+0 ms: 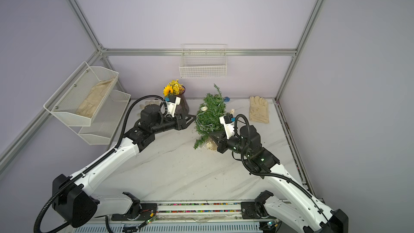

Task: Remove string lights from the small christmas tree
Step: Remove the light string from the Christmas tree.

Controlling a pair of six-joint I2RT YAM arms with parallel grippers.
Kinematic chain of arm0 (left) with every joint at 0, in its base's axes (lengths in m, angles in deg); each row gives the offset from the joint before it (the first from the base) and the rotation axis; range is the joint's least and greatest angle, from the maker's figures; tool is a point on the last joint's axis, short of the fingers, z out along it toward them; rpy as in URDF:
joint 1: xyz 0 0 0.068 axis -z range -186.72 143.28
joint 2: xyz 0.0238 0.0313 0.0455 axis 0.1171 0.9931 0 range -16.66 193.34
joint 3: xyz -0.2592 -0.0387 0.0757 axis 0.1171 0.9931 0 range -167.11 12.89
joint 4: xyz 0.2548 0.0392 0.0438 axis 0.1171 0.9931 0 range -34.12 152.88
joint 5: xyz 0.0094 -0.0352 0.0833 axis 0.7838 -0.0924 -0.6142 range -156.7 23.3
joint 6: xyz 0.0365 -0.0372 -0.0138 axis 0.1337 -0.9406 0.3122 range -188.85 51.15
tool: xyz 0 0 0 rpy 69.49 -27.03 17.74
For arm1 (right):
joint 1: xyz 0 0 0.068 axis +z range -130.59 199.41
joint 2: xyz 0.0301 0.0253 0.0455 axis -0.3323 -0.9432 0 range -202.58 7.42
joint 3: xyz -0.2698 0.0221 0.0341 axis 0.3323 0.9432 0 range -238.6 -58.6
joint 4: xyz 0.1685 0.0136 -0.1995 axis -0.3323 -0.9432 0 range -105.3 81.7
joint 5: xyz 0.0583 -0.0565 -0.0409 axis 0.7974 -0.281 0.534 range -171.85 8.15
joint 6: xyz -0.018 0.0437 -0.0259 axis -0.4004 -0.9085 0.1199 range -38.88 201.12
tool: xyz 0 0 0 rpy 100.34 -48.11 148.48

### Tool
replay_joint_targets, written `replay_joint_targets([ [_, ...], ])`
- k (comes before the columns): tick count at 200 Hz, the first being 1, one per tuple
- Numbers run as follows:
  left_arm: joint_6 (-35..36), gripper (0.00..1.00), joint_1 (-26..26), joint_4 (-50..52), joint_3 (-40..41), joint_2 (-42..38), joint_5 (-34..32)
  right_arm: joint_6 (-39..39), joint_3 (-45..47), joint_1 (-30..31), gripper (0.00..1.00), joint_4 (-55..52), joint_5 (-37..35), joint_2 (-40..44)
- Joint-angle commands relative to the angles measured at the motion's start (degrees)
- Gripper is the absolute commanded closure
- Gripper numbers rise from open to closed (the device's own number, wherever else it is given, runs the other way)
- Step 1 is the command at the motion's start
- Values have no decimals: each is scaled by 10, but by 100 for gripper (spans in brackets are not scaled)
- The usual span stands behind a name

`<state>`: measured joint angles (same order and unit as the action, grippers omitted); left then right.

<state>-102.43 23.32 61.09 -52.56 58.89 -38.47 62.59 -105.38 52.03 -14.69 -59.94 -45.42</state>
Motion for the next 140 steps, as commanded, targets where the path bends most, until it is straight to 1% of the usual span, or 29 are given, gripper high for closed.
replay_joint_targets([
  [1, 25, 51, 17, -25, -67, 3, 24, -12, -1, 0, 100, 36, 1, -7],
  [35, 26, 55, 30, -33, -76, 18, 22, -22, -4, 0, 100, 41, -18, -5],
  [48, 27, 60, 33, -34, -78, 24, 21, -34, -4, 0, 100, 48, -28, -1],
  [59, 30, 70, 34, -33, -78, 27, 19, -49, -2, 0, 100, 60, -35, 3],
  [74, 32, 89, 35, -31, -73, 25, 13, -78, -1, -1, 100, 79, -57, 10],
  [86, 34, 100, 37, -31, -67, 20, 7, -115, 3, 0, 100, 105, -75, 14],
  [107, 38, 100, 42, -26, -55, 3, -10, -198, 19, 0, 100, 168, -97, 12],
  [126, 35, 100, 54, -23, -50, -7, -21, -273, 38, 0, 100, 244, -95, -2],
  [140, 33, 100, 68, -24, -50, -10, -24, -309, 45, 0, 100, 289, -88, -18],
])
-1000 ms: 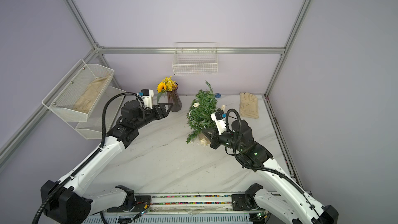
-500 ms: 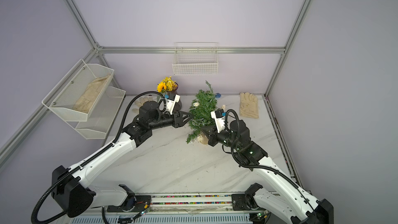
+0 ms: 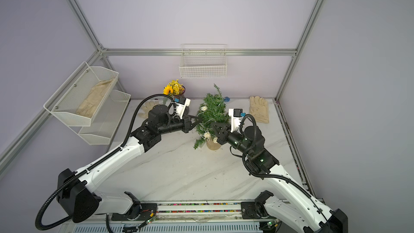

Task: Remove string lights from the small christmas tree
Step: Remove the light string from the Christmas tree.

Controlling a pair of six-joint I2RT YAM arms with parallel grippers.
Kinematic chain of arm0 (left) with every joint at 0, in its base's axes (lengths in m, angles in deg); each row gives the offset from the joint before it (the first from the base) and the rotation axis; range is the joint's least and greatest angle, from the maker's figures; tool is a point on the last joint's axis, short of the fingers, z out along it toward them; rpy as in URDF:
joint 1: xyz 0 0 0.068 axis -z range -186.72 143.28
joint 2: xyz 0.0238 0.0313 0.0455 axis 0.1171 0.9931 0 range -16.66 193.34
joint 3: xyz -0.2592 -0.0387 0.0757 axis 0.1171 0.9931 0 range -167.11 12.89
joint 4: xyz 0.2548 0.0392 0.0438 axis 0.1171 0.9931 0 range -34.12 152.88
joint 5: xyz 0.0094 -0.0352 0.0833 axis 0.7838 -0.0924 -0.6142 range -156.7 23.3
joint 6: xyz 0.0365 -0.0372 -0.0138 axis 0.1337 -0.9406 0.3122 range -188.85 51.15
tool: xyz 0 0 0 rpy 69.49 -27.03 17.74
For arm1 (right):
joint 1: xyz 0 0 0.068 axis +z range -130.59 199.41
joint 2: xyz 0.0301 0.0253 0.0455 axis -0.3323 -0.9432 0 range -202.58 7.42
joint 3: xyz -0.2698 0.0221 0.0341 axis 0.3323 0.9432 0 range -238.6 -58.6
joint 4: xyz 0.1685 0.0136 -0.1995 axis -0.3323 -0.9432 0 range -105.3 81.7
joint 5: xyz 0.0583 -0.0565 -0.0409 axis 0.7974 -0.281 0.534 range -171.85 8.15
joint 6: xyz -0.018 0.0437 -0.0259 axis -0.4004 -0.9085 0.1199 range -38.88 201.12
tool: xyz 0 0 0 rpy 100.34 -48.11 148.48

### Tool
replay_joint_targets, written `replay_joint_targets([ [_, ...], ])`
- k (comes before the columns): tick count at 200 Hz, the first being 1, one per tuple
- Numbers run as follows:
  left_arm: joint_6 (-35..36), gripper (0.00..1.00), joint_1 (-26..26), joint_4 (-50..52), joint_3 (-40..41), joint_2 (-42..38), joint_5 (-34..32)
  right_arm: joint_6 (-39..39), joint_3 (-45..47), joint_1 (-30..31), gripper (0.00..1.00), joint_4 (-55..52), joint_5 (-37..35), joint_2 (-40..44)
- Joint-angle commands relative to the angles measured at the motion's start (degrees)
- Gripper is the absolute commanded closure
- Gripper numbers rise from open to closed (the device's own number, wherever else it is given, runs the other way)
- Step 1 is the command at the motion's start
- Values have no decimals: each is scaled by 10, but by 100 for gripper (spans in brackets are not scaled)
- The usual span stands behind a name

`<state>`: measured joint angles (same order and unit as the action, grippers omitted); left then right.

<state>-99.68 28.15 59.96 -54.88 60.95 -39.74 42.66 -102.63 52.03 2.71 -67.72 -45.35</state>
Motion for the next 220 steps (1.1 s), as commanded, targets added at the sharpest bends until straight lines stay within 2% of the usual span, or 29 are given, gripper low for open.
replay_joint_targets([
  [1, 5, 100, 20, -12, -27, -31, -11, -112, 18, 0, 100, 117, -9, -20],
  [40, 5, 100, 46, -14, -29, -33, -19, -142, 3, 0, 100, 155, -25, -59],
  [61, 5, 100, 49, -14, -31, -33, -19, -162, -2, 0, 97, 176, -25, -78],
  [89, 9, 100, 52, -14, -31, -33, -19, -177, -7, 0, 89, 190, -15, -97],
  [111, 11, 100, 53, -14, -29, -33, -20, -181, -4, 0, 78, 190, -15, -93],
  [136, 13, 100, 53, -14, -26, -33, -21, -184, 0, 0, 71, 196, -11, -88],
  [192, 15, 100, 58, -14, -23, -34, -25, -196, -8, 1, 63, 210, -2, -113],
  [220, 15, 100, 63, -14, -21, -30, -22, -193, -21, 3, 62, 212, 0, -131],
])
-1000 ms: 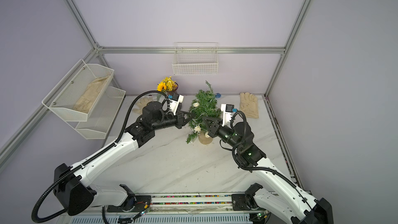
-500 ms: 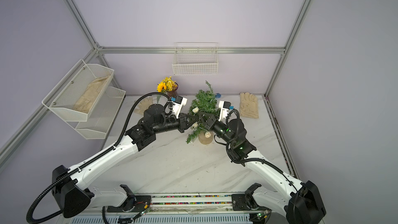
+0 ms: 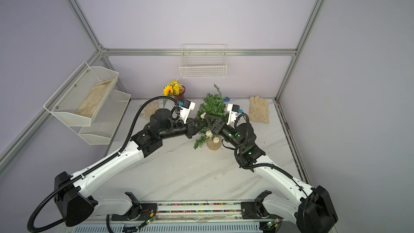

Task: Remove string lights from the small christmas tree
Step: Remove the light string from the Christmas tree.

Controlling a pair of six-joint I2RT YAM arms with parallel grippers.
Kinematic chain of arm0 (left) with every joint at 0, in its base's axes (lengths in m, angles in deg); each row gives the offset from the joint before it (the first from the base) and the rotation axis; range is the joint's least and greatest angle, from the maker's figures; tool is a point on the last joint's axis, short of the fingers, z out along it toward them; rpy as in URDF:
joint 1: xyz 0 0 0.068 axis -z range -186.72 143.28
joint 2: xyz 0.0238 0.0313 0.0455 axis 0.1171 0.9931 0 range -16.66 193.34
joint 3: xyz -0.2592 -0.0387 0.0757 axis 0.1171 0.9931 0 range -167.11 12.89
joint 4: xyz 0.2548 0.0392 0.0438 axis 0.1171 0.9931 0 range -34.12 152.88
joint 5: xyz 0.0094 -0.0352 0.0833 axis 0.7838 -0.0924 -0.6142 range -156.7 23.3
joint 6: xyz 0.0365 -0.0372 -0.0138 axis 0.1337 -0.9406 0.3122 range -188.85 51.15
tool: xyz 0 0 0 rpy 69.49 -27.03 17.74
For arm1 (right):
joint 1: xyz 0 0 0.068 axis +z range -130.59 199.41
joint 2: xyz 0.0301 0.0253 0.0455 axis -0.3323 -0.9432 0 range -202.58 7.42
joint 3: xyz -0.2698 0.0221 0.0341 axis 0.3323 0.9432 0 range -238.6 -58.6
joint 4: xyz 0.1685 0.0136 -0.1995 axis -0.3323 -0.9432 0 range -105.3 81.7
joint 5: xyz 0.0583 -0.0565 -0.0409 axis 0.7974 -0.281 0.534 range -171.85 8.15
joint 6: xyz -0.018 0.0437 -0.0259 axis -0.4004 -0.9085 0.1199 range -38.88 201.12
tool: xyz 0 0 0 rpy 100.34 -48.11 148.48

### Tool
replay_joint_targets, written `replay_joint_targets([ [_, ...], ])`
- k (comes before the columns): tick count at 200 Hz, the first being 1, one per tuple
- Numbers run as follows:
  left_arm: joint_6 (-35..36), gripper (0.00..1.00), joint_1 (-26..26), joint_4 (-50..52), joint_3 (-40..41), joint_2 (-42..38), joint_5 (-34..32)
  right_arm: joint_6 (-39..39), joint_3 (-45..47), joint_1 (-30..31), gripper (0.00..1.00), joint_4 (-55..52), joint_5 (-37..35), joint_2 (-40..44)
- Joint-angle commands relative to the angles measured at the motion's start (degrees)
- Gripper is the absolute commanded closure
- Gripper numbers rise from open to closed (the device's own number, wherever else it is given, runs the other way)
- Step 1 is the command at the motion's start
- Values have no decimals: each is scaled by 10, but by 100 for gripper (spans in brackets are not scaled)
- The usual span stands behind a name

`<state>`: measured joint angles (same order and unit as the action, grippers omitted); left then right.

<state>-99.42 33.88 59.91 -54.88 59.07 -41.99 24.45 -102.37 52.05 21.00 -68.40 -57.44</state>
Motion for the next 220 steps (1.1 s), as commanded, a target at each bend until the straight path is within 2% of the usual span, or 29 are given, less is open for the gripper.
replay_joint_targets([
  [1, 12, 100, 5, -14, -21, -11, 0, -11, -25, 2, 61, 28, 7, -11],
  [54, 25, 100, 13, -11, -19, -15, -2, -22, -42, 9, 64, 11, -2, -29],
  [88, 30, 100, 13, -5, -16, -15, -8, -22, -43, 12, 83, -4, -13, -17],
  [126, 35, 100, 13, 4, -16, -17, -25, 6, -42, 12, 100, -52, -37, 19],
  [132, 36, 100, 13, 5, -15, -18, -29, 12, -42, 12, 100, -60, -39, 23],
  [140, 36, 89, 13, 7, -14, -19, -36, 20, -45, 12, 100, -70, -40, 29],
  [183, 34, 87, 13, -1, 1, -26, -63, 83, -87, 12, 100, -168, -42, 51],
  [197, 35, 76, 13, 1, 4, -28, -68, 96, -92, 12, 100, -183, -44, 66],
  [220, 38, 71, 12, 4, 9, -38, -86, 127, -115, 12, 100, -234, -41, 77],
])
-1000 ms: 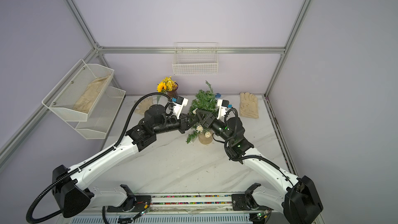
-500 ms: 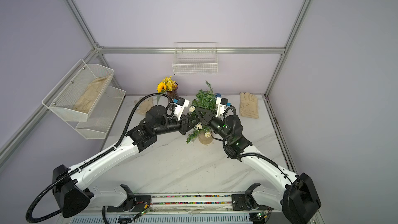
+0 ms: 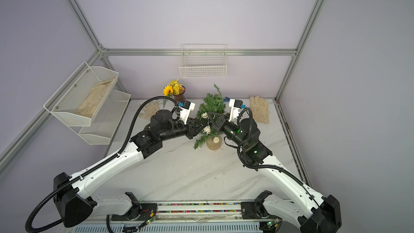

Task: Remove string lights from the small christmas tree
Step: Remove the light string from the Christmas tree.

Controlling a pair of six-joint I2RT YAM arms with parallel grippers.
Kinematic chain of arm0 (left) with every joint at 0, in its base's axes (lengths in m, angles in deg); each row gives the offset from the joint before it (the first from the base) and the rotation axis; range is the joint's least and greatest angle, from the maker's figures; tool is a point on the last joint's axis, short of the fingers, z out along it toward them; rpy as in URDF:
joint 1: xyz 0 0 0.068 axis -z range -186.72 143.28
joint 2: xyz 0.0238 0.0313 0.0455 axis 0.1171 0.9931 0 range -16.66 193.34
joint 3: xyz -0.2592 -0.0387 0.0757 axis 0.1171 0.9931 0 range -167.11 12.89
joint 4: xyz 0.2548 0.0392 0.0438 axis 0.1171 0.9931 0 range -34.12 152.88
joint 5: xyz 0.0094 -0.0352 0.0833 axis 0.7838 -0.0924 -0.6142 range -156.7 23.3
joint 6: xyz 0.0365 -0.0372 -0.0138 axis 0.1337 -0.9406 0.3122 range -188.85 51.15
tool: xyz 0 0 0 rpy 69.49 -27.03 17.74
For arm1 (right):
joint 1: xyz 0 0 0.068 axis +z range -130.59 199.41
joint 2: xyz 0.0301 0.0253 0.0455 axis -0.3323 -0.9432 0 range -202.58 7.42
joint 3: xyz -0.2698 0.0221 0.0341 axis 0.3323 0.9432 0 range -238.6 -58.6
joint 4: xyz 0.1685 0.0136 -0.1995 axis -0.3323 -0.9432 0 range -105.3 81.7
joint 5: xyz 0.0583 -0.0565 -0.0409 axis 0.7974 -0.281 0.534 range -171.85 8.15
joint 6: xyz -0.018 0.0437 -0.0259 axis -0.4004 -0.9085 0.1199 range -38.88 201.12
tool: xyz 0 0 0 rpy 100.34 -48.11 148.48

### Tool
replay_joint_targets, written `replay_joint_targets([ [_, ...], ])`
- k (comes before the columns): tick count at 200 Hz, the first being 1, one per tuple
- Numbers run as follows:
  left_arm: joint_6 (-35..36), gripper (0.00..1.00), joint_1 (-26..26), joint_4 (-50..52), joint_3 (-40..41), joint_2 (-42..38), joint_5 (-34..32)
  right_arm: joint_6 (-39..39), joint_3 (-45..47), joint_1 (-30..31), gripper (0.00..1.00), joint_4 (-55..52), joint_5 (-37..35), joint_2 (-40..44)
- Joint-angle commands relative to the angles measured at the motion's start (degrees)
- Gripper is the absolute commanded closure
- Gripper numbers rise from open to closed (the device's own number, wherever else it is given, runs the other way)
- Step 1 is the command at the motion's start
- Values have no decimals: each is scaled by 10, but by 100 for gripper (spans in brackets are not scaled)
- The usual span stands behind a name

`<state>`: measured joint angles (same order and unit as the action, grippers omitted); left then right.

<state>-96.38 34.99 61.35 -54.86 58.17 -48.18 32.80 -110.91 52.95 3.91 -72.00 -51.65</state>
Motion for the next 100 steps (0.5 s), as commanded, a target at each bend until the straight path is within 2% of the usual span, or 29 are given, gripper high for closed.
replay_joint_targets([
  [1, 8, 71, 1, -10, 10, -30, -25, 45, -31, 3, 100, -65, -5, 20],
  [30, 11, 69, 1, -9, 21, -44, -47, 72, -47, 2, 100, -112, -11, 39],
  [100, 14, 51, -2, 5, 30, -49, -76, 147, -107, 0, 100, -210, -66, 69],
])
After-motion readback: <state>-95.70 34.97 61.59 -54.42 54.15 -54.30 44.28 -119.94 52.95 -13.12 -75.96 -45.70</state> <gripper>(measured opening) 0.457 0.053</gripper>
